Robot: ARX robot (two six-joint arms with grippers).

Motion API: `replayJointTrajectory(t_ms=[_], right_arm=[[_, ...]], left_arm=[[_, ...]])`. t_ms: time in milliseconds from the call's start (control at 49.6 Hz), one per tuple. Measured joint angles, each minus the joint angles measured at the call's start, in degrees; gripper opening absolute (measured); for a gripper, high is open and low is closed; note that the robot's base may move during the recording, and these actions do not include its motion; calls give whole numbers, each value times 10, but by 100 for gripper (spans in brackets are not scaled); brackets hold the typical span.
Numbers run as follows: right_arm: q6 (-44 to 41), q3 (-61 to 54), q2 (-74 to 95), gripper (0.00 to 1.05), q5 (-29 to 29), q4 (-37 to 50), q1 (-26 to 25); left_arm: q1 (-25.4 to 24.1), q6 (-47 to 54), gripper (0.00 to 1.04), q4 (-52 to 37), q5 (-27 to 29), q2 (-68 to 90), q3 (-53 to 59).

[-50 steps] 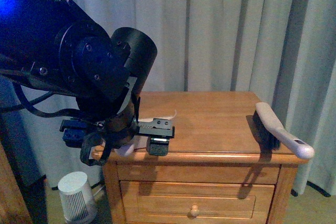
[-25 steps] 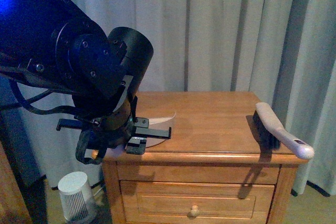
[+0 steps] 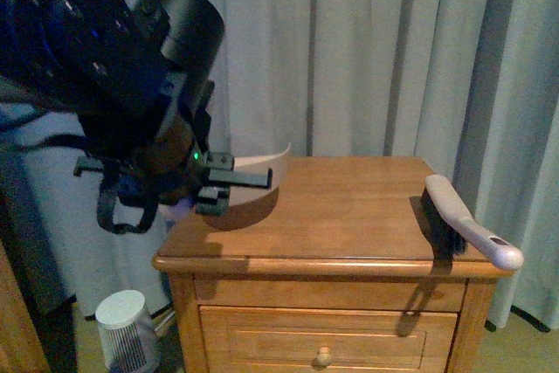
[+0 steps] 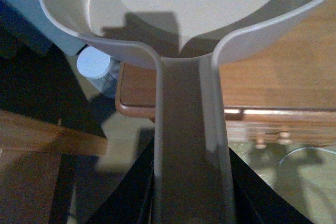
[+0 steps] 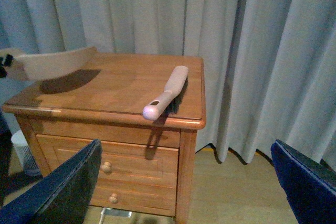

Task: Clean up trash

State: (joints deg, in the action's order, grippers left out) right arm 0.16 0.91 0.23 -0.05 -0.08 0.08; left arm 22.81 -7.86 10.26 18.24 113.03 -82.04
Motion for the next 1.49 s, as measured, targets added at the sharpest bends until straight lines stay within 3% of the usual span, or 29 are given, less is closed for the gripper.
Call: replayJointTrajectory(t_ms=[242, 484, 806, 1491], right_arm=[[0, 0, 0, 97, 0, 0, 0], [0, 0, 0, 97, 0, 0, 0], [0, 0, 0, 97, 0, 0, 0], [0, 0, 0, 97, 0, 0, 0]], left_arm=[[-22, 84, 28, -96, -39, -134, 78], [-69, 208, 28, -171, -141, -319, 217], [-113, 258, 28, -148, -234, -518, 344], [-201, 231, 28, -37, -330, -769, 452]])
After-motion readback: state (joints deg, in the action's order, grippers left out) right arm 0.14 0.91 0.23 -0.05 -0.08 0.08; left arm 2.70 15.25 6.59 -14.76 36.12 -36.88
